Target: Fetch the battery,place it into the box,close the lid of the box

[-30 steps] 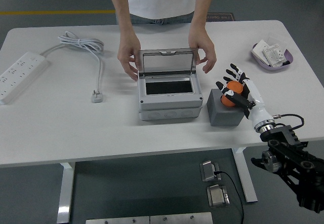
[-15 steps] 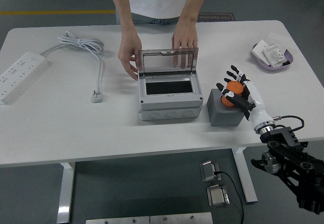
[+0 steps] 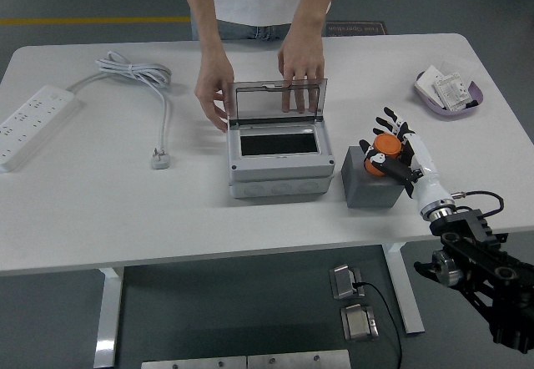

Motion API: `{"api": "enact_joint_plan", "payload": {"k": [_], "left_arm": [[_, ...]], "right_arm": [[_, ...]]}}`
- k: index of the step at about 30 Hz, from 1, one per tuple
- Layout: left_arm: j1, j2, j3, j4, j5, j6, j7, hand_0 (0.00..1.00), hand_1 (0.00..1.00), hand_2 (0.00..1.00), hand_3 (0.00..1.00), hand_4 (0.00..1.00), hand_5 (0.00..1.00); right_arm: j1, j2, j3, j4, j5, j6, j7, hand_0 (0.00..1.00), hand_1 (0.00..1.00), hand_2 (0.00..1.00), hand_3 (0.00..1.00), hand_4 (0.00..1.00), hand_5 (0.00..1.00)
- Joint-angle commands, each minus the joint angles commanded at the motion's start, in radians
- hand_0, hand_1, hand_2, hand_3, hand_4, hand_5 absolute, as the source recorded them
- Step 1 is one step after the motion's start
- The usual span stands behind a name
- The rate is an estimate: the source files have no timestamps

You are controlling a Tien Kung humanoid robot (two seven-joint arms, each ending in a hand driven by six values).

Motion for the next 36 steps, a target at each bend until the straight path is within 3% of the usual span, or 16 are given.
{"api": "enact_joint_plan", "payload": {"k": [5, 6, 11, 12, 23, 24, 29, 30, 35, 36], "left_arm": [[0.001, 0.0, -0.001, 0.0, 0.001, 0.0, 0.0, 0.669, 0.709, 0.67, 0.626, 0.626, 0.216], [0.001, 0.0, -0.001, 0.0, 0.002, 0.0, 0.0, 0.669, 0.71, 0.671, 0.626, 0.626, 0.216], [0.001, 0.001, -0.002, 0.0, 0.004, 0.001, 0.0, 0.669, 0.71, 0.671, 0.626, 0.626, 0.216], [0.001, 0.001, -0.003, 0.0, 0.004, 0.001, 0.0, 0.668, 0.71, 0.671, 0.625, 0.627, 0.217], [0.001, 0.0, -0.006, 0.0, 0.007, 0.002, 0.001, 0.668, 0.71, 0.672, 0.625, 0.627, 0.216], [0.001, 0.0, -0.006, 0.0, 0.008, 0.002, 0.001, 0.667, 0.711, 0.672, 0.625, 0.628, 0.214], [0.001, -0.001, -0.007, 0.0, 0.009, 0.002, 0.001, 0.667, 0.711, 0.672, 0.625, 0.628, 0.214], [0.001, -0.001, -0.008, 0.0, 0.01, 0.002, 0.001, 0.668, 0.711, 0.672, 0.624, 0.627, 0.215], [0.001, -0.001, -0.007, 0.0, 0.009, 0.003, 0.0, 0.668, 0.711, 0.672, 0.624, 0.627, 0.215], [0.001, -0.002, -0.007, 0.0, 0.009, 0.003, 0.0, 0.668, 0.711, 0.672, 0.624, 0.628, 0.214]], "right_arm": [[-0.001, 0.0, 0.0, -0.001, 0.0, -0.001, -0.001, 0.829, 0.826, 0.858, 0.952, 0.45, 0.002], [-0.001, 0.0, 0.0, -0.001, 0.0, -0.001, -0.001, 0.824, 0.816, 0.849, 0.937, 0.315, 0.002], [-0.001, 0.001, -0.001, -0.002, 0.003, -0.001, -0.003, 0.824, 0.816, 0.849, 0.937, 0.315, 0.002], [-0.001, 0.001, -0.001, -0.002, 0.004, -0.001, -0.003, 0.818, 0.813, 0.836, 0.904, 0.351, 0.002], [-0.002, 0.0, -0.001, -0.002, 0.019, 0.005, -0.003, 0.819, 0.812, 0.835, 0.9, 0.326, 0.002], [-0.002, 0.0, -0.001, -0.001, 0.019, 0.005, -0.004, 0.815, 0.813, 0.831, 0.887, 0.203, 0.002], [-0.003, 0.0, 0.0, 0.007, 0.017, 0.003, -0.007, 0.815, 0.813, 0.831, 0.887, 0.203, 0.002], [-0.003, 0.0, 0.001, 0.01, 0.015, 0.002, -0.008, 0.821, 0.809, 0.799, 0.812, 0.117, 0.002], [-0.002, 0.0, 0.004, 0.019, 0.008, -0.003, -0.011, 0.821, 0.809, 0.799, 0.812, 0.117, 0.002], [-0.002, 0.0, 0.005, 0.02, 0.006, -0.004, -0.011, 0.794, 0.73, 0.644, 0.723, 0.069, 0.002]]}}
